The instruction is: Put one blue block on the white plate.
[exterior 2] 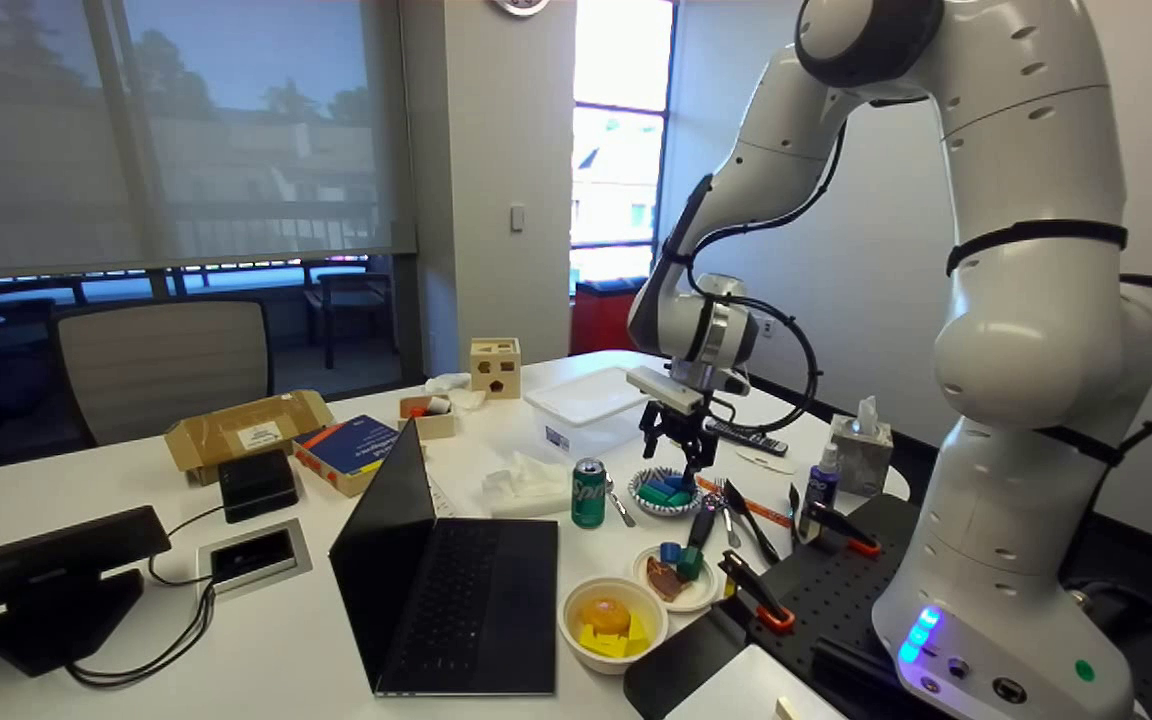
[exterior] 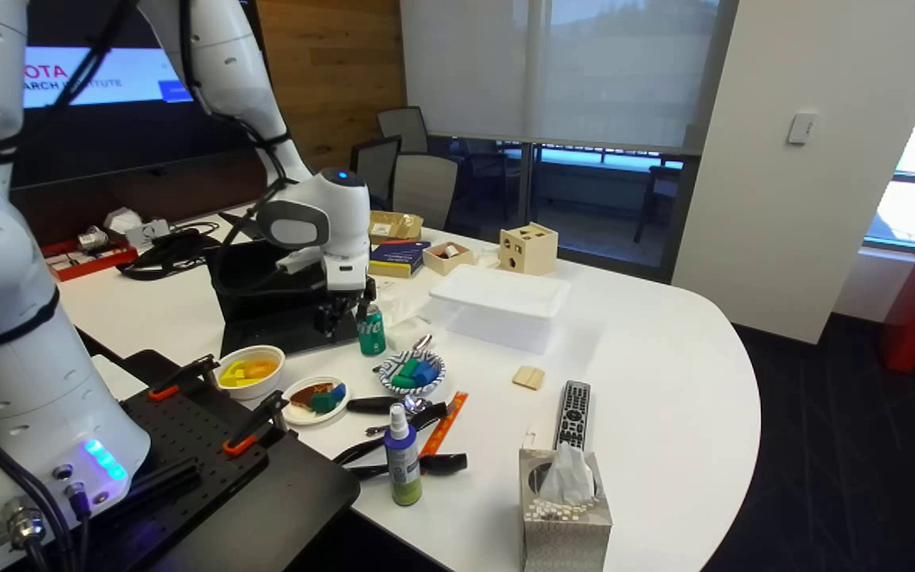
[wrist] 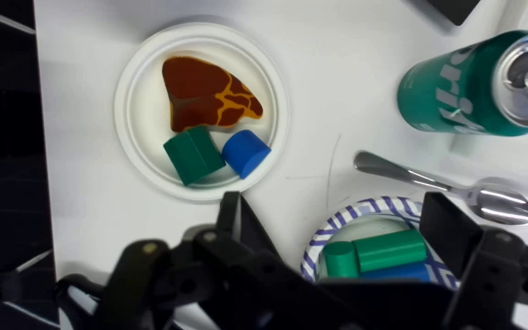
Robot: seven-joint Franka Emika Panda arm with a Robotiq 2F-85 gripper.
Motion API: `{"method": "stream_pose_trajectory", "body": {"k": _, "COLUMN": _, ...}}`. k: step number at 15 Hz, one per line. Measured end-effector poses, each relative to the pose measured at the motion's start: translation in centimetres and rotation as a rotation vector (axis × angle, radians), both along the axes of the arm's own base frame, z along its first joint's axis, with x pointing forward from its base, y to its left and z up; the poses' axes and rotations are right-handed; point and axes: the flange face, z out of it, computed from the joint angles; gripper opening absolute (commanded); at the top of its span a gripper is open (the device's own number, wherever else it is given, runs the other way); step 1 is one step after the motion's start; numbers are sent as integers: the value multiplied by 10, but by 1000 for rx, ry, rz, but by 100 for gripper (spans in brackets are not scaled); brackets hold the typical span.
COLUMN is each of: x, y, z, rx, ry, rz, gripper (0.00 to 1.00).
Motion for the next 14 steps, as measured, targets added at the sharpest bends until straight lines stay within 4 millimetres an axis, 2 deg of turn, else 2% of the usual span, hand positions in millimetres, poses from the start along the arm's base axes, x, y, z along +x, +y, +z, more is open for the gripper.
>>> {"method": "stream_pose_trajectory", "body": {"k": 3, "x": -4, "y": 6, "z": 43, "rx": -41, "ry": -55, "rz": 94, "gripper": 100}}
{"method": "stream_pose_trajectory", "body": {"k": 7, "x": 0, "y": 8, "z": 82, "rx": -99, "ry": -92, "rz": 208, "gripper": 100}}
{"method": "stream_pose_trajectory", "body": {"k": 11, "x": 5, "y": 11, "z": 107, "rx": -119, "ry": -101, "rz": 287, "gripper": 100}}
{"method": "stream_pose_trajectory", "body": {"k": 14, "x": 7, "y": 13, "z": 118, "rx": -116, "ry": -100, "rz": 317, "gripper": 100}}
